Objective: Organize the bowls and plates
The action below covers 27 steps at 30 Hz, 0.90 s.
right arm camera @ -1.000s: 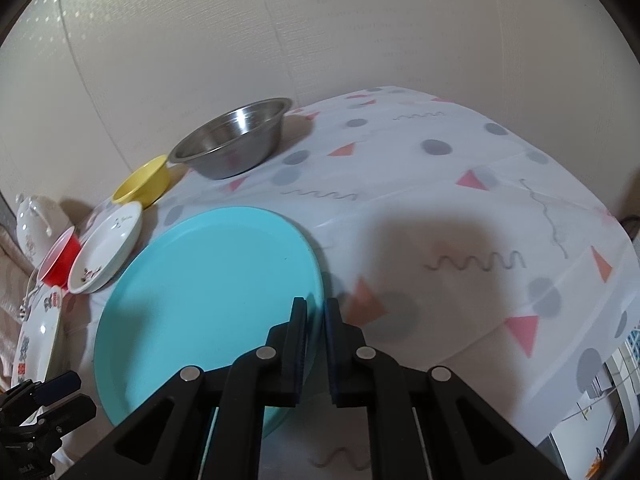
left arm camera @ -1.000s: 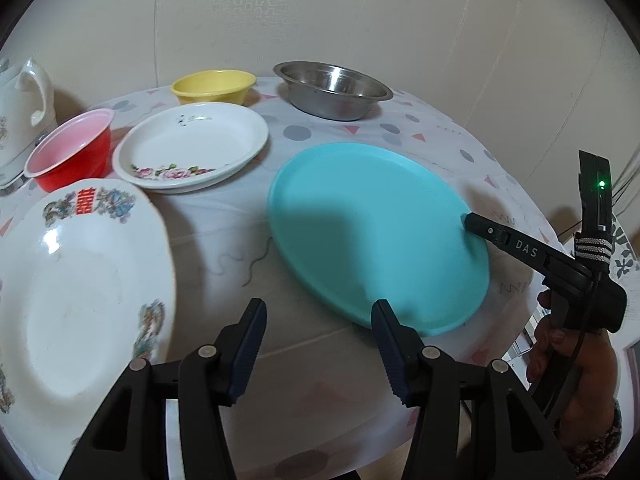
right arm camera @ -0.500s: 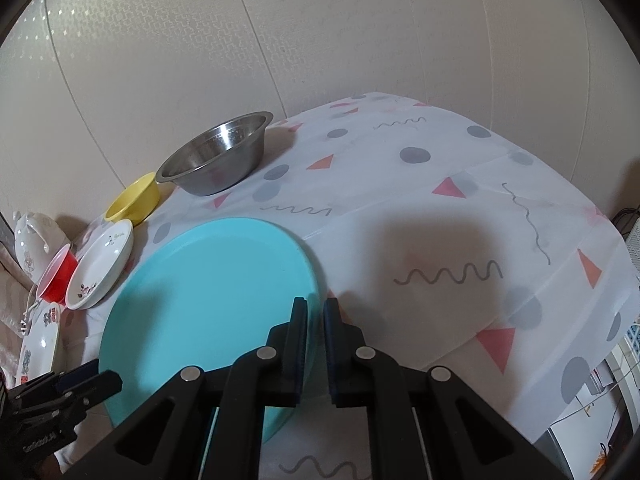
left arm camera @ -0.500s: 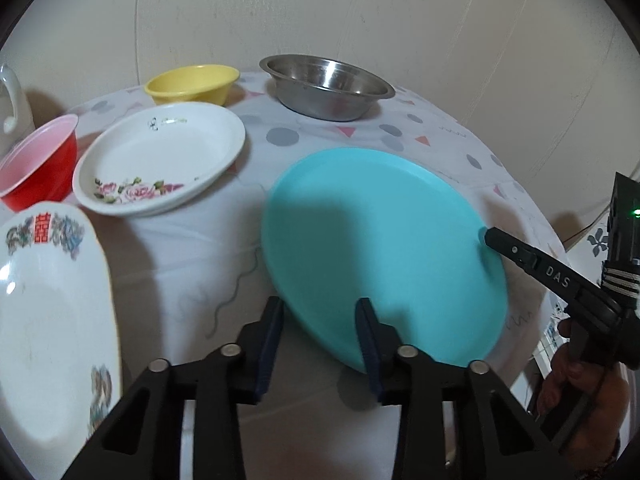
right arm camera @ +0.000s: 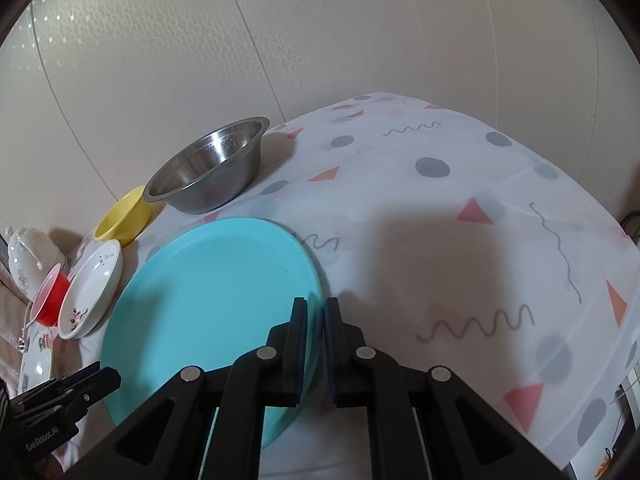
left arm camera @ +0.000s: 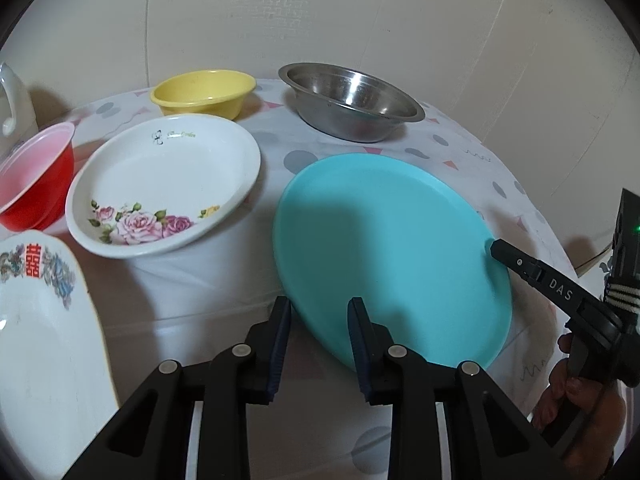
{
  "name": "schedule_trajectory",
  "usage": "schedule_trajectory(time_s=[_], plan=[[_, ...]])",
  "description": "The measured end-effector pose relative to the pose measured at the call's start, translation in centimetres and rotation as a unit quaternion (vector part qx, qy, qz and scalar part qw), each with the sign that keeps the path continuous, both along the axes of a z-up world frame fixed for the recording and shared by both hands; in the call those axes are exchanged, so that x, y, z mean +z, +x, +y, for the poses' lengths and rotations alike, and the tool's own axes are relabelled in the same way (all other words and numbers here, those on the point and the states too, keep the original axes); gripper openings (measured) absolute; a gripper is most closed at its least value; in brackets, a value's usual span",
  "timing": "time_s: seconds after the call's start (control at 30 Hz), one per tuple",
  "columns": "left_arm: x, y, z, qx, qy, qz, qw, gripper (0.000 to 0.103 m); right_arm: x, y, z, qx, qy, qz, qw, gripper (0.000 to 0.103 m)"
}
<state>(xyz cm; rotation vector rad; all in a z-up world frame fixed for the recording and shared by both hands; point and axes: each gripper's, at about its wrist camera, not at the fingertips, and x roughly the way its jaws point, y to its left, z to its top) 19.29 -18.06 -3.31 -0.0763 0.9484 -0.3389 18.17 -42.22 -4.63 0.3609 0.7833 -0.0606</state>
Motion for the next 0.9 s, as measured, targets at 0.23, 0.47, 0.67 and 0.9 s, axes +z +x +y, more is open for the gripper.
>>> schedule_trajectory(time_s=[0.23, 0.47, 0.67, 0.9], plan=[[-0.1, -0.6, -0.1, -0.005, -0.001, -0.005, 1.0000, 0.030, -0.4, -0.1, -0.2, -0.007, 0.014, 0.002, 1.000, 0.012], [1.8, -3.4, 1.3, -0.011, -0.027, -0.020, 0.9994, 0.046, 1.8, -3.2, -0.3, -0.042, 0.016, -0.036, 0.998, 0.024], [4.1, -7.5, 3.7, -0.023, -0.060, -0.045, 0.9969, 0.086, 3.6, -6.8, 2.8, -0.034, 0.012, -0.068, 0.997, 0.034], [6.7, -11.1, 9.2, -0.001, -0.071, -0.091, 0.9932, 0.103, 4.1, -9.9, 8.3, 0.012, 0.046, -0.077, 0.996, 0.036]])
